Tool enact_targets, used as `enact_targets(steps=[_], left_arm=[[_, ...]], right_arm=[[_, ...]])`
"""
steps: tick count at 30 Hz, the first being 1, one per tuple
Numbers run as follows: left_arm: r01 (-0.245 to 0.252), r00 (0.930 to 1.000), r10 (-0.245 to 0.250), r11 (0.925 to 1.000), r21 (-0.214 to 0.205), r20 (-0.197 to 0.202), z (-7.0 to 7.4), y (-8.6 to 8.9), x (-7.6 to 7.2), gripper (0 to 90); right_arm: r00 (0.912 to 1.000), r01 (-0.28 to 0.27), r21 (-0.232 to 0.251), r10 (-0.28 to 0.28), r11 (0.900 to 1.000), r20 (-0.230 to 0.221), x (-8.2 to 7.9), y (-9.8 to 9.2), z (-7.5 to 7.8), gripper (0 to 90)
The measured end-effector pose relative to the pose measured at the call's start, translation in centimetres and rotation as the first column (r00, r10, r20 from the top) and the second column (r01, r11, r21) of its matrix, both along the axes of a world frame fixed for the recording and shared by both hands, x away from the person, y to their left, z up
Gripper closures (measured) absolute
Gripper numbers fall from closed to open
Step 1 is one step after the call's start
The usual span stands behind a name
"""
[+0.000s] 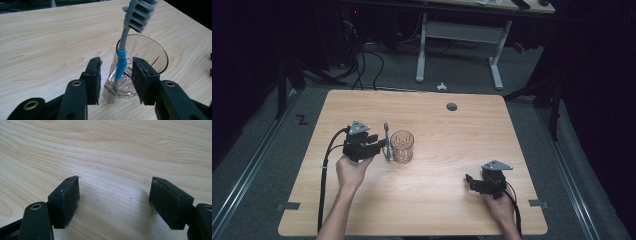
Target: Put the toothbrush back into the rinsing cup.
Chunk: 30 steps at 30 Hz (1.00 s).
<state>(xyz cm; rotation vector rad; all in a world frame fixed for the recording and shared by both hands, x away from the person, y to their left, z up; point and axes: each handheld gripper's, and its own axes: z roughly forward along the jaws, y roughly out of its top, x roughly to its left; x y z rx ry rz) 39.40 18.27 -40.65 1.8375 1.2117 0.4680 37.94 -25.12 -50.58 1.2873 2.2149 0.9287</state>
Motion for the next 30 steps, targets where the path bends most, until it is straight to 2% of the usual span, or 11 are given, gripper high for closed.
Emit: enact_targets(steps=[14, 30], left_arm=[[-0.025, 0.9992, 0.025, 0.9997, 0.006, 0.031, 0.4, 0.7, -1.0, 56.9], [-0.047, 0.998, 0.046, 0.9987, 0.019, 0.042, 0.5, 1.9, -2.1, 56.0]], right_arm=[[1.0, 0.0, 0.0, 0.0, 1.0, 0.0, 0.0, 0.0, 0.0, 24.6], [1.0, 0.0, -0.001, 0.0, 1.0, 0.0, 0.0, 0.0, 0.0, 24.6]])
